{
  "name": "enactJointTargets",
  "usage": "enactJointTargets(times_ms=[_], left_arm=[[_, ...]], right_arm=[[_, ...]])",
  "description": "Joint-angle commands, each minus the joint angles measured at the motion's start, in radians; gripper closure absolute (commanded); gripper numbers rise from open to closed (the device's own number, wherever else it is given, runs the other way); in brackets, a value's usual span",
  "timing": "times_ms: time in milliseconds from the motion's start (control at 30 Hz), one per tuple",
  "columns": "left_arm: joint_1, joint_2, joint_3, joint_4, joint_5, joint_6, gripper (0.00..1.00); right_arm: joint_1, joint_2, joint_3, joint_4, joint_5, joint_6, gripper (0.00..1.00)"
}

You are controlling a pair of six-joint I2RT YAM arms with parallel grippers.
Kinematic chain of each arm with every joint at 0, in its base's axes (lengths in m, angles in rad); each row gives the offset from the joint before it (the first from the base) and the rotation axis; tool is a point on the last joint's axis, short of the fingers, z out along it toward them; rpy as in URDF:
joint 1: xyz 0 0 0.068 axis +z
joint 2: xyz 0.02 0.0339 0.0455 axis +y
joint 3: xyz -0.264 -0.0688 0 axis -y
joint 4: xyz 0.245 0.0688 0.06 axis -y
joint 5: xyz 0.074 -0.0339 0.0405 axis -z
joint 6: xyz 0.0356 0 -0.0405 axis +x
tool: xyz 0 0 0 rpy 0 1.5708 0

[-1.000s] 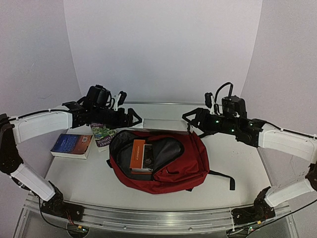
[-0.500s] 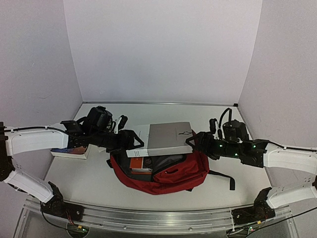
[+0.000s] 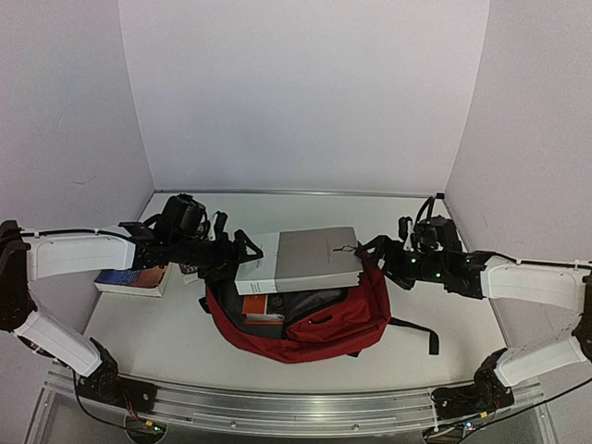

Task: Pack the student bag
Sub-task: Place the book in the student bag, then pick up the book from the student bag.

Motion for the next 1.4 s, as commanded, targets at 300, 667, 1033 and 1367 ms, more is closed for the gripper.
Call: enactJointTargets(times_ms=[300,667,1033,1367], left_arm=[[0.0,0.068,-0.004,0.075,0.055,-0.013,0.0],[-0.001,0.114,0.024,0.11,0.104,-0.004,0.0],[-0.002,0.151,0.054,0.135,0.136,-0.008,0.0],[-0.003,0.112,0.04,0.122,0.083,-0.013,0.0]], right_arm=[[-0.062,0.175,0.106,0.179,-0.241,-0.019,0.07],[-0.061,0.239,0.086,0.391,-0.392,0.107,0.19],[-0.061,0.297,0.07,0.466,-0.435,0.139,0.3],[-0.059,0.272,0.06,0.472,-0.395,0.143,0.42]])
